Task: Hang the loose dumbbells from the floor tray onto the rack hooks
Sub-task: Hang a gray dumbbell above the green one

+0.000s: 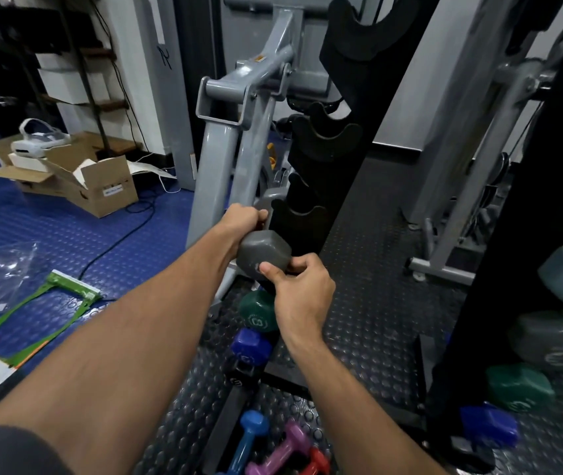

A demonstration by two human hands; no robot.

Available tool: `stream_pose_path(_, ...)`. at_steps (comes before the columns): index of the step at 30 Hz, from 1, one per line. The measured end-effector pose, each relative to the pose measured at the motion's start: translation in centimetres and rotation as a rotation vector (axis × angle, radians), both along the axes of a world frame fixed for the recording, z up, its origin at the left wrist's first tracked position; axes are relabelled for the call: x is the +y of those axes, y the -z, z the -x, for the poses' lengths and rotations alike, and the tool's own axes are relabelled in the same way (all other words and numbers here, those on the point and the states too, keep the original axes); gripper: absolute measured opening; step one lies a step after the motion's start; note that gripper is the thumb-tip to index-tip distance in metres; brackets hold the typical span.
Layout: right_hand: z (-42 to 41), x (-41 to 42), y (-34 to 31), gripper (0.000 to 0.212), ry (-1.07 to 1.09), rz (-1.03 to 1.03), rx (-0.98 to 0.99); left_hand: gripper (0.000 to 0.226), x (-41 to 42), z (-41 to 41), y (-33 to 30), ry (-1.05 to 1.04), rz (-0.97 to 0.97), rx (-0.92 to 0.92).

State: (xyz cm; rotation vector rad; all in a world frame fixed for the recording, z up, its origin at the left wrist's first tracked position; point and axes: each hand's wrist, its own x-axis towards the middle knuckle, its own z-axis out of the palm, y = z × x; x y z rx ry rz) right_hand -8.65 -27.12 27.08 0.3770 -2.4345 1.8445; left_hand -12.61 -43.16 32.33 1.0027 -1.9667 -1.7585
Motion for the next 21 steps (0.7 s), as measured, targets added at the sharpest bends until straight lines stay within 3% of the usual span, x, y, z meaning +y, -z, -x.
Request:
stream_pose_path(7, -0.6, 0.0, 0.2, 0.034, 0.034, 0.019, -0.020, 0.037, 0.8, 0.4, -0.8, 0.017, 0.161, -0.084)
stream_pose_path(12, -0.8, 0.3, 2.2, 0.031, 0.044, 0.099, -0.147, 0.023, 1.9, 0.6, -0.3, 0.018, 0.011, -0.022)
stream_pose_path(16, -0.7, 0.6, 4.2, 0.027, 0.012, 0.148, -0.278, 0.053, 3.0, 1.0, -0.3, 0.010, -0.177, 0.075)
stream_pose_path(21, 0.3, 2.1, 2.7, 0.036, -0.079, -0.004, -0.243, 0.047, 2.4, 1.8, 0.5, -0.048, -0.282, 0.137)
